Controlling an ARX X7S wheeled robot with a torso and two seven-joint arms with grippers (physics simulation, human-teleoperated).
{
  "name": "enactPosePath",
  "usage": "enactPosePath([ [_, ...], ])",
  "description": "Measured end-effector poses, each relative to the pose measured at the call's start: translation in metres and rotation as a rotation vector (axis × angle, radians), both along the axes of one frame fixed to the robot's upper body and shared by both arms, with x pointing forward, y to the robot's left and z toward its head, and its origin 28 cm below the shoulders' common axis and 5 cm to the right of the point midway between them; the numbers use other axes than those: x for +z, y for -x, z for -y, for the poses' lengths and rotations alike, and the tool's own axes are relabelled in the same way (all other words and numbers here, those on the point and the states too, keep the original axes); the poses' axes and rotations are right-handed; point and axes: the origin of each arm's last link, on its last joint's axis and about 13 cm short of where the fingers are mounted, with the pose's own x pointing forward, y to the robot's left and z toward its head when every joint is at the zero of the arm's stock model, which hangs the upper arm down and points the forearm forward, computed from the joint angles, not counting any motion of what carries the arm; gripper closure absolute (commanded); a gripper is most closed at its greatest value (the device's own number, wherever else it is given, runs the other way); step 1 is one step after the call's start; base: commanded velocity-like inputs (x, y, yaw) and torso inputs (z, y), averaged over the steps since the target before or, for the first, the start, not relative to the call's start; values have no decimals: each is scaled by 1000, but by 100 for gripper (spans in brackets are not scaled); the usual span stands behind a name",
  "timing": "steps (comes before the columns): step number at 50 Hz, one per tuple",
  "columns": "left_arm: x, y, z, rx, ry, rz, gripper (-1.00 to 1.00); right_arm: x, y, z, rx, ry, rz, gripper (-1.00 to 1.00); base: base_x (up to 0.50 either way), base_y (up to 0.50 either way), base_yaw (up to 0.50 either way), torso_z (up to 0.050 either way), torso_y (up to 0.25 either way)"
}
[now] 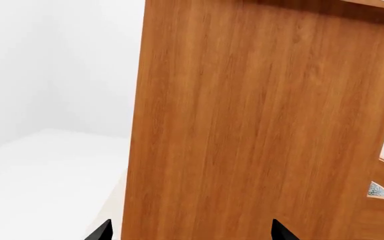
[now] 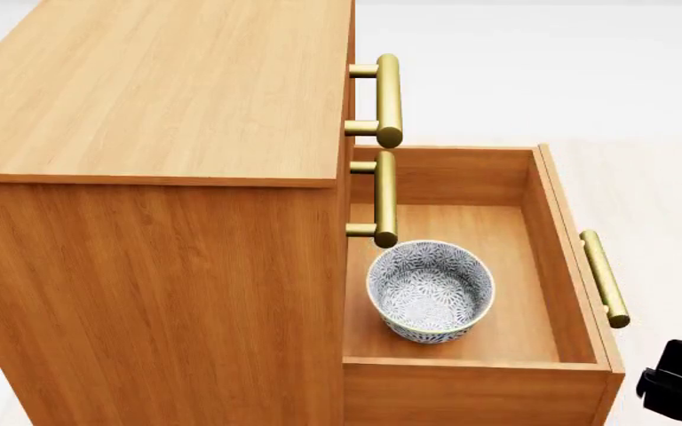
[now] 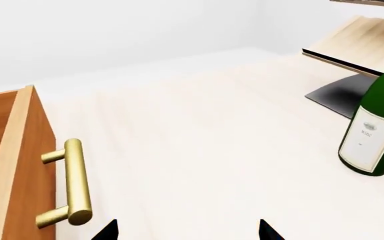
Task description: Put the bowl in the bottom drawer of the cabinet and close it.
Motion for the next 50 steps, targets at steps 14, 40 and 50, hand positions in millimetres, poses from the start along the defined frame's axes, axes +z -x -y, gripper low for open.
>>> enactPosePath([
  [14,0,0,0,0,1,-2,-100,-9,0,2,-9,2,-24,-100,0,0,0,0,0],
  [40,1,0,0,-2,9,3,-100,-16,-8,-2,-1,1,-34,-100,0,0,0,0,0],
  [50,1,0,0,-1,12,4,-100,-21,-13,-6,13,-4,-43,-100,0,0,0,0,0],
])
